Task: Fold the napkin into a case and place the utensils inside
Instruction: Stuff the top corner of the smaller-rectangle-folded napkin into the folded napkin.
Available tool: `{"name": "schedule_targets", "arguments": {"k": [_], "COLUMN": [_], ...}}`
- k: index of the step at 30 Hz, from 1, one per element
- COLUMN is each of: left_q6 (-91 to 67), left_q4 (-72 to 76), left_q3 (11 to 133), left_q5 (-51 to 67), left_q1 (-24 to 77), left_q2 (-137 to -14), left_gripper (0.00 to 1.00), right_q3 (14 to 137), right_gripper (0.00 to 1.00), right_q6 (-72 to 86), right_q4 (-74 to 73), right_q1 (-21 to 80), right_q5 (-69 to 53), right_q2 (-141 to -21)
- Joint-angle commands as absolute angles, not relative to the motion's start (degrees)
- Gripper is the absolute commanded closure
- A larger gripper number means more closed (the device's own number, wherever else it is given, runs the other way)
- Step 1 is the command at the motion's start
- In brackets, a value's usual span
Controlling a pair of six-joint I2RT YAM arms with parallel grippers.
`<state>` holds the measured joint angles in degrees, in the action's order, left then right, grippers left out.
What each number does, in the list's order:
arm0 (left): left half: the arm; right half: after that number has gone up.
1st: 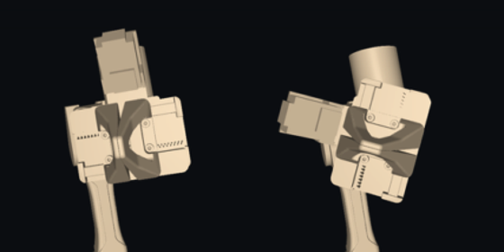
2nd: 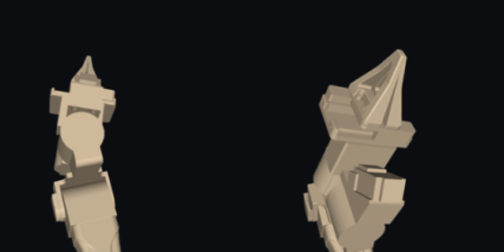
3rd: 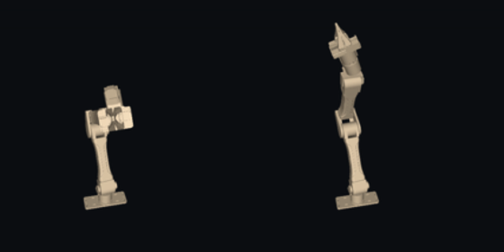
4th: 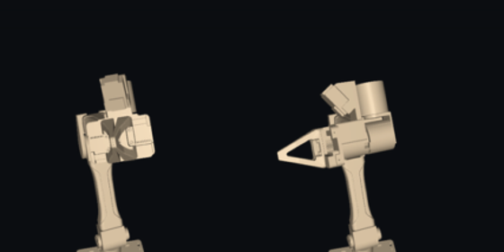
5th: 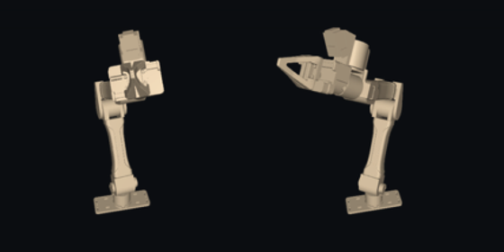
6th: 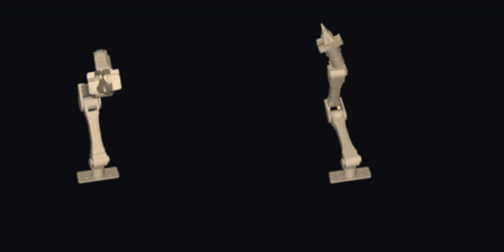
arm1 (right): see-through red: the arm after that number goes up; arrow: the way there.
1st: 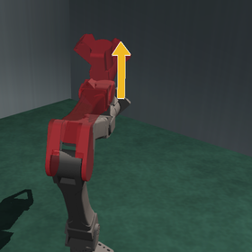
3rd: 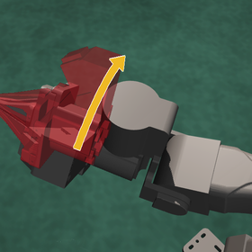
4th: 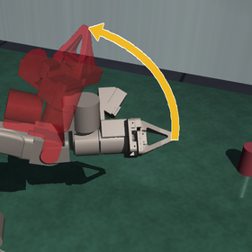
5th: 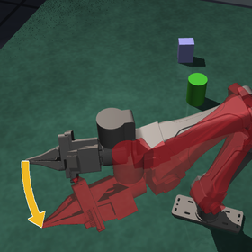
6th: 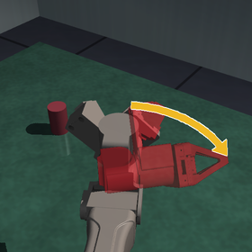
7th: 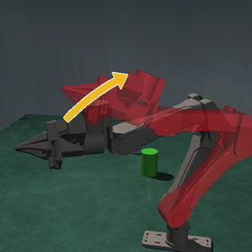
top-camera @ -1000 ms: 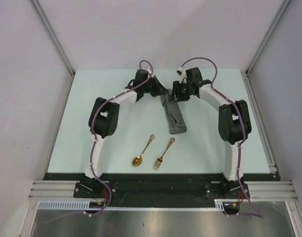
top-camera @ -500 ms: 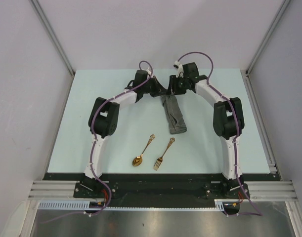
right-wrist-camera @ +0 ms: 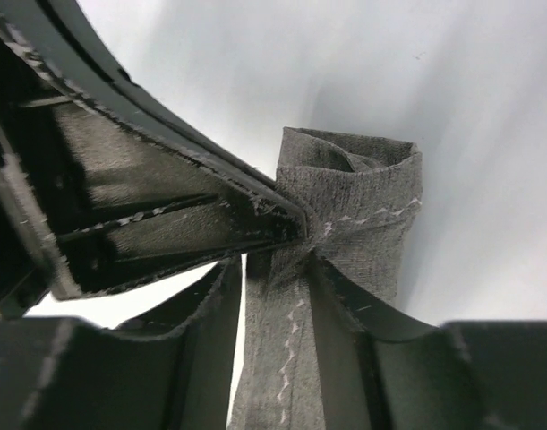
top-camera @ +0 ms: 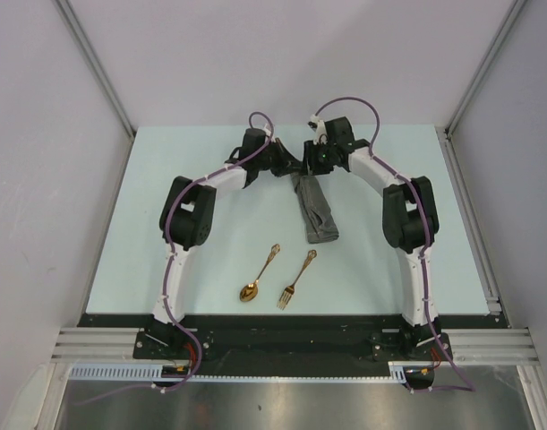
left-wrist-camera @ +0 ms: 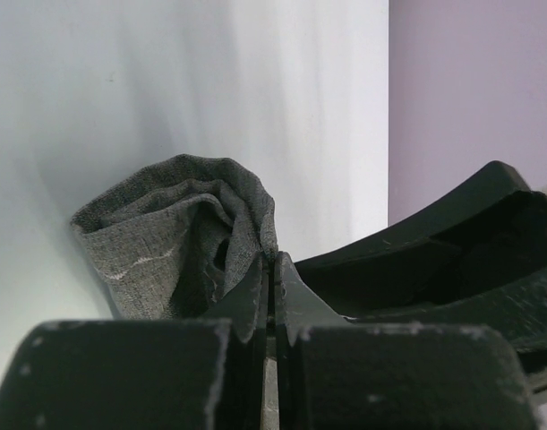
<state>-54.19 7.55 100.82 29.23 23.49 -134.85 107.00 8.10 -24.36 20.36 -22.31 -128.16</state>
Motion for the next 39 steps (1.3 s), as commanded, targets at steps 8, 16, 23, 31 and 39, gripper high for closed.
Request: {"name": "schedule_targets", "arguments": {"k": [8, 16, 23, 31, 39], "left_q6": [-57.66, -47.5, -35.78, -28.13, -22.41], "left_q4": [12.66, 5.72, 0.44, -4.22, -8.35], "left_q3": [99.76, 101.6, 98.0, 98.79, 104.59], "left_q5": [31.73, 28.4, 20.75, 13.8, 10.73], "left_q1": [23.29, 23.29, 23.82, 26.54, 29.44], "left_q2": [-134.47, -131.68, -127.18, -128.49, -132.19], "left_gripper": [1.0, 0.58, 0.67, 0.81, 0.63], "right_q3": [105.91, 105.3, 103.71, 103.54, 103.27], "right_gripper": [0.72, 1.0, 1.0, 1.0, 1.0], "right_q6": [8.26, 8.26, 9.23, 13.09, 15.47], "right_q4": [-21.1, -22.15, -21.71, -20.74, -19.16], "right_q1": [20.57, 19.25, 17.49, 15.56, 14.68], "right_q5": [-22.32, -23.02, -24.79, -28.21, -31.11], "right_q2": [-127.88, -127.79, -127.35, -127.88, -128.06]}}
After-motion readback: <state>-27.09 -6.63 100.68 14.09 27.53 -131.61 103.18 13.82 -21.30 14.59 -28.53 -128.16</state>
